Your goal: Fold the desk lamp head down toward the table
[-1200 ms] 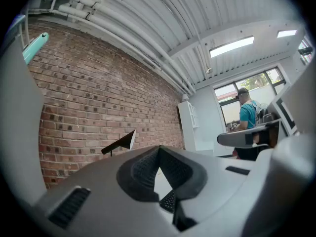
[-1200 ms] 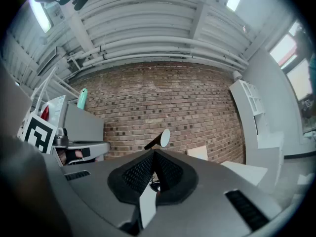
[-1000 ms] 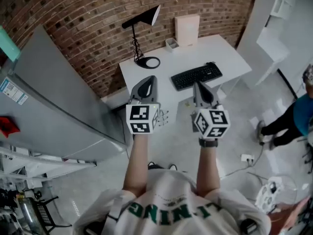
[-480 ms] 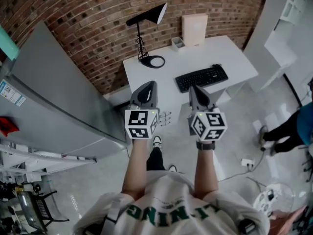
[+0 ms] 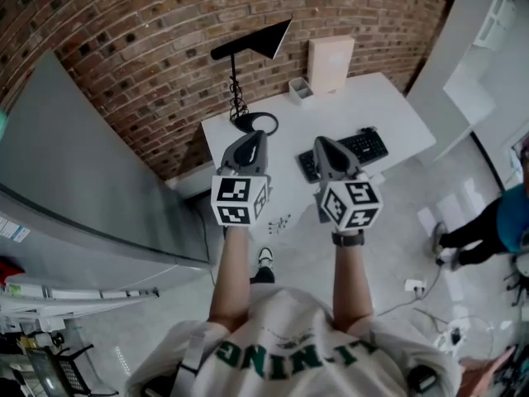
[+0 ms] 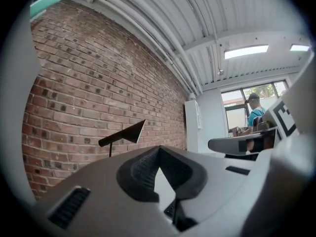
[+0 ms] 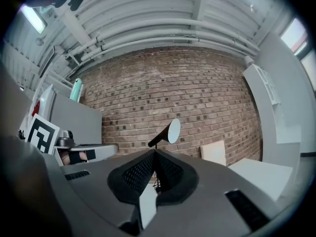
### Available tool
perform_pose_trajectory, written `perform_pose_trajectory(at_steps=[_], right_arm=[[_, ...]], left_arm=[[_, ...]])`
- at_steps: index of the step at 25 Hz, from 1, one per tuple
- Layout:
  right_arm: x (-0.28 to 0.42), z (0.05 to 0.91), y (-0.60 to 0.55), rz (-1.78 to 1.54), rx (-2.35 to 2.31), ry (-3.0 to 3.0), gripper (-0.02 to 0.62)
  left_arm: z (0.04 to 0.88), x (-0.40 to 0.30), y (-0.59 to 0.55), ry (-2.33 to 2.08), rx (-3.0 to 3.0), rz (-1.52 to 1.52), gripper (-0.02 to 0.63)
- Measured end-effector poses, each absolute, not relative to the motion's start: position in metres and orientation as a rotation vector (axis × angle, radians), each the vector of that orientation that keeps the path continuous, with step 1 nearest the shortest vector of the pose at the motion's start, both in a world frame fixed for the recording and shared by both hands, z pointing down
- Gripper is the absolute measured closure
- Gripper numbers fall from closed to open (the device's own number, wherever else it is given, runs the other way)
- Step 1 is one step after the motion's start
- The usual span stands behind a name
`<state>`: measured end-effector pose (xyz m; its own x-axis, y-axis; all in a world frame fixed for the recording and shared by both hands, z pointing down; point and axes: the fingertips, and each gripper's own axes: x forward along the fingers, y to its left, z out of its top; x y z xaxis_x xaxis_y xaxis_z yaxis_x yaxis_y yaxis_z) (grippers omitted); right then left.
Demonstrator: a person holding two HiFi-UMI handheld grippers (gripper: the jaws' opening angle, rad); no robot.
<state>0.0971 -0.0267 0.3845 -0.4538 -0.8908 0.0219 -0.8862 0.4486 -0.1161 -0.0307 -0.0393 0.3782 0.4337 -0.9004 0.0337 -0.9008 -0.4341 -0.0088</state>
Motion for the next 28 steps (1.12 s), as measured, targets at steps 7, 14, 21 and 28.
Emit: perform_pose_trajectory(at_steps=[7, 14, 21, 28], right_arm=[[0.053, 0.366, -0.092, -0.144, -1.629, 2.649, 0.594], [0.037, 0.354, -0.145, -0.183, -1.637, 2.628, 0.594], [0.039, 0.337, -0.189, -0.27, -1.549, 2.603, 0.594], [0.054, 0.315, -0.24, -0.241, -1.477, 2.661, 0.592]], left_arm=[[0.366, -0.063, -0.105, -1.606, 2.695, 0.02, 0.614], [0.367, -0.082, -0.148, -1.529, 2.726, 0.015, 0.614], [0.382, -0.086, -0.181, -1.487, 2.718, 0.031, 0.614], [0.378, -0.074, -0.217, -1.516, 2.717, 0.041, 0.614]])
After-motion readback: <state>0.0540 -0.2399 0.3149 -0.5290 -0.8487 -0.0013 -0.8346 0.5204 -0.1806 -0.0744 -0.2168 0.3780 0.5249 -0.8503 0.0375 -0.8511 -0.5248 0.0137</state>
